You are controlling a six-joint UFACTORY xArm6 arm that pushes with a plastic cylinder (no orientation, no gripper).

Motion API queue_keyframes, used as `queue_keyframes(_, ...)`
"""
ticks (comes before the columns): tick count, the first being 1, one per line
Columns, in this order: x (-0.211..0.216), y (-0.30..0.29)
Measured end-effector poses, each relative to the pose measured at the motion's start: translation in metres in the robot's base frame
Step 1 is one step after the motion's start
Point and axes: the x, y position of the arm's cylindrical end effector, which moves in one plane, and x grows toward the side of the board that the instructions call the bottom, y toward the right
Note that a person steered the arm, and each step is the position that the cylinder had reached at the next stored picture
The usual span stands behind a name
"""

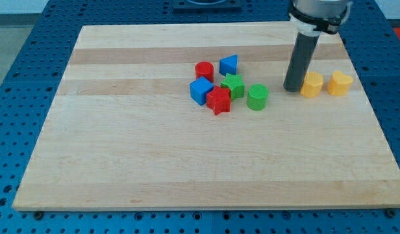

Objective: Move the red star to the center left

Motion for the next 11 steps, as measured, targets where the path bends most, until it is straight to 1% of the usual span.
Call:
queue_keyframes(4, -0.01, -0.002)
queue_keyframes(5, -0.01, -0.014)
queue_keyframes(6, -0.005, -0.022)
queue_keyframes(8, 0.029, -0.032)
queue_keyframes(10, 0.032, -0.092)
queue_keyframes(11, 0.041, -0.12)
